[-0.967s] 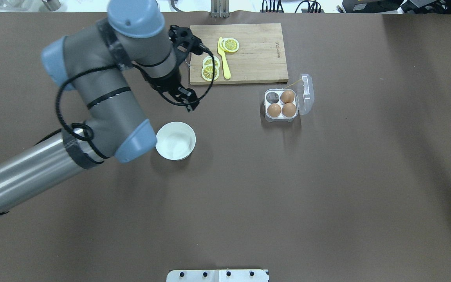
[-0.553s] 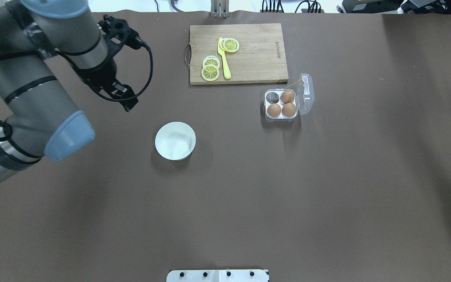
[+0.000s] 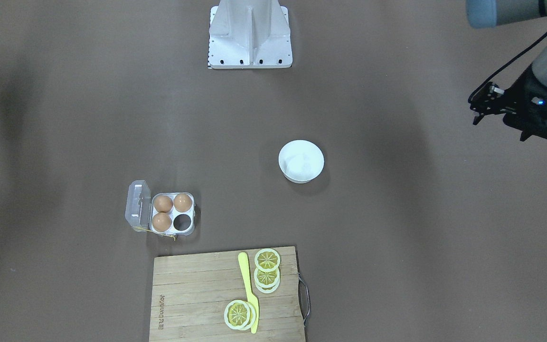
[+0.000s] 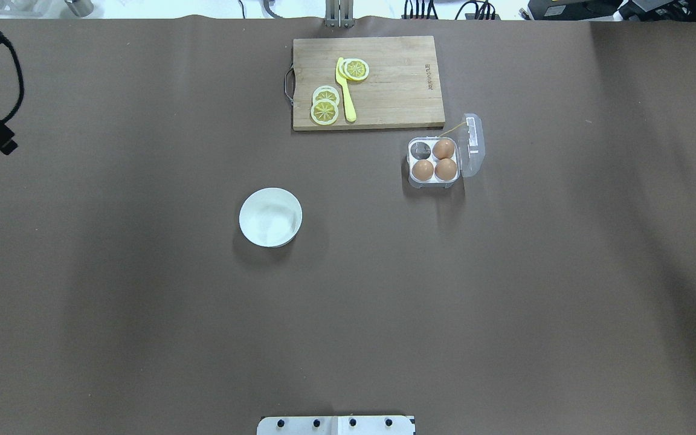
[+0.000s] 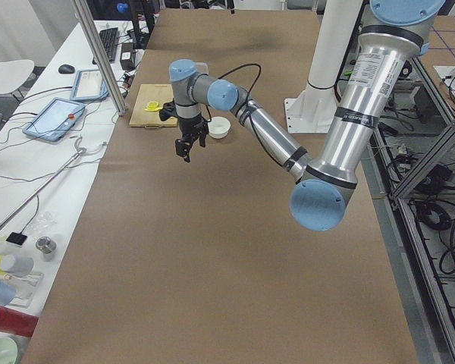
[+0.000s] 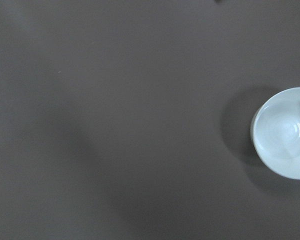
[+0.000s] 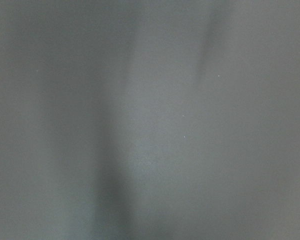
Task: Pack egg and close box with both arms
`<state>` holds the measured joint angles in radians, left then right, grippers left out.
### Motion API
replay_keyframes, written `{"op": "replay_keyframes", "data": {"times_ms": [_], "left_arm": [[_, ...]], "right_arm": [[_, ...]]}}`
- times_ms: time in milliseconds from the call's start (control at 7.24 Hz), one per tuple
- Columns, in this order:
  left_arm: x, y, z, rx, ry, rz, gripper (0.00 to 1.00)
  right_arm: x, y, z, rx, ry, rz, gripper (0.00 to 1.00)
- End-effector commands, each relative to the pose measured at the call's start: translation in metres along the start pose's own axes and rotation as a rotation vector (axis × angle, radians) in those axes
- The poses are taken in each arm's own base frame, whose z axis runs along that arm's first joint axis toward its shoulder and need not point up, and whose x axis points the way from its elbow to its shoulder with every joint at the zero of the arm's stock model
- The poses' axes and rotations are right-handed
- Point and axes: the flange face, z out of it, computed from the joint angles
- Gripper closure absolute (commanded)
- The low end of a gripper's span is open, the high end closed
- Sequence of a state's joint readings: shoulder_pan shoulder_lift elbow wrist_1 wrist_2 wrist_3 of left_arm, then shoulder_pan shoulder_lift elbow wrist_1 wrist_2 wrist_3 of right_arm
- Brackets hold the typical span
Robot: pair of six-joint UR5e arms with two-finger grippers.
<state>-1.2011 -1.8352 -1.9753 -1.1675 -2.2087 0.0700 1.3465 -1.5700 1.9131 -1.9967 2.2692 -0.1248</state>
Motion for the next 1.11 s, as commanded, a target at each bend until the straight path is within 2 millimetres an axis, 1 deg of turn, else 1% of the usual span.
{"op": "replay_keyframes", "data": {"times_ms": [0, 138, 276, 415, 553, 691, 829, 967], "left_arm": [[-0.049, 0.042, 0.007, -0.012, 0.006, 0.003, 0.02], [-0.058, 0.052, 0.007, -0.011, 0.003, -0.008, 0.02], [-0.061, 0.057, 0.004, -0.006, 0.000, -0.017, 0.02], [-0.064, 0.059, 0.003, -0.004, -0.002, -0.023, 0.02], [-0.071, 0.068, 0.006, -0.010, -0.002, -0.040, 0.02], [-0.088, 0.083, 0.007, 0.008, -0.011, -0.062, 0.02], [-0.106, 0.105, 0.015, 0.036, -0.006, -0.056, 0.02], [-0.126, 0.125, 0.016, 0.087, 0.055, -0.074, 0.02]], "right_arm": [[-0.035, -0.021, 0.014, -0.030, -0.016, -0.047, 0.00], [-0.055, -0.038, 0.009, -0.015, -0.082, -0.076, 0.02], [-0.073, -0.058, 0.006, -0.005, -0.162, -0.094, 0.16], [-0.089, -0.081, 0.011, -0.019, -0.176, -0.115, 0.38], [-0.108, -0.103, 0.009, -0.024, -0.178, -0.141, 0.47], [-0.123, -0.116, 0.009, -0.028, -0.195, -0.158, 0.50], [-0.130, -0.125, 0.010, -0.033, -0.207, -0.164, 0.55], [-0.137, -0.134, 0.010, -0.036, -0.222, -0.167, 0.55]]}}
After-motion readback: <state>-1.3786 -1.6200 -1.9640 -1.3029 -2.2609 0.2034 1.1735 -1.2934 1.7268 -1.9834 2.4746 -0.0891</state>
